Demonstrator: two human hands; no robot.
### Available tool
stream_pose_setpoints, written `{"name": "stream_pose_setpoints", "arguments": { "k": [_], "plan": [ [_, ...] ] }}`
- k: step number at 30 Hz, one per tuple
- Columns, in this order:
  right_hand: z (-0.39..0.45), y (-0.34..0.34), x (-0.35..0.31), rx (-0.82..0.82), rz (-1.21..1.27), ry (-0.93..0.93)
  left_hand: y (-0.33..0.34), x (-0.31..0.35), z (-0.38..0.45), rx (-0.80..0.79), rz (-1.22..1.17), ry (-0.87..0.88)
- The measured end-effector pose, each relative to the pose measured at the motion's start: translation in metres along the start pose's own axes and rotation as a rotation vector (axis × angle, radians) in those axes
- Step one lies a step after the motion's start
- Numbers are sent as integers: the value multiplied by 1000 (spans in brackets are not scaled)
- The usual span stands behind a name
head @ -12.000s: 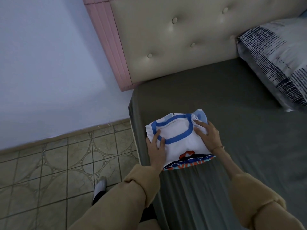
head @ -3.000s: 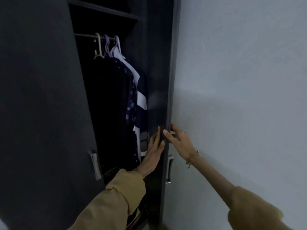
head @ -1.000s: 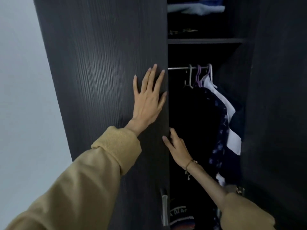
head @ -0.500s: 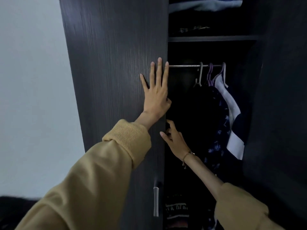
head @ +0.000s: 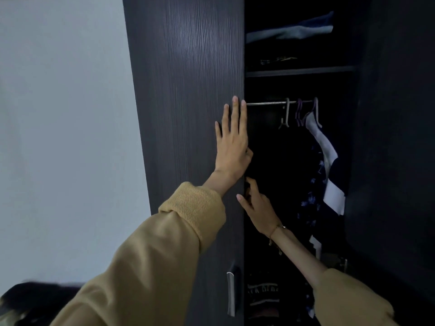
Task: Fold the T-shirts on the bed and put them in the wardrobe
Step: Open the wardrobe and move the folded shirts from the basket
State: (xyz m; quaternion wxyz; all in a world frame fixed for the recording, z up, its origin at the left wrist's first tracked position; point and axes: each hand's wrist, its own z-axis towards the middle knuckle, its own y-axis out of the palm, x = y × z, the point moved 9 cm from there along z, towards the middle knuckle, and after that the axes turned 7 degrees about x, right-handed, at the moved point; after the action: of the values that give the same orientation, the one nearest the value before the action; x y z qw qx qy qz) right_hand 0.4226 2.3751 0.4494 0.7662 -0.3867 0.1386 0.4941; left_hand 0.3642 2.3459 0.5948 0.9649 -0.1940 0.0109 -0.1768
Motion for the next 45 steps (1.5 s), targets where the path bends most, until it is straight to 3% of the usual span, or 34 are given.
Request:
{"name": "stream_pose_setpoints", "arguments": {
  "k": [9,13,18,24,28,35,45],
  "plan": [
    [-57,7,-78,67,-246,-73,-82,-6,-35,72,-178,5],
    [-86,13,-131,274,-510,-252,-125,-20,-56,96,-283,-16],
    [-111,55,-174,244,-435,-342,-183,-56,-89,216,-286,-39],
    [-113,110,-219,18,-259,-305,-231,-108,-115,318,-262,-139],
    [-111,140,-241,10,-167,-342,-250,-141,-126,334,-242,-181],
    [-103,193,-268,12,-261,-347,-272,-199,-134,304,-196,-260],
    [-106,192,-267,-17,-85,-305,-276,-203,-135,276,-258,-255]
  ]
}}
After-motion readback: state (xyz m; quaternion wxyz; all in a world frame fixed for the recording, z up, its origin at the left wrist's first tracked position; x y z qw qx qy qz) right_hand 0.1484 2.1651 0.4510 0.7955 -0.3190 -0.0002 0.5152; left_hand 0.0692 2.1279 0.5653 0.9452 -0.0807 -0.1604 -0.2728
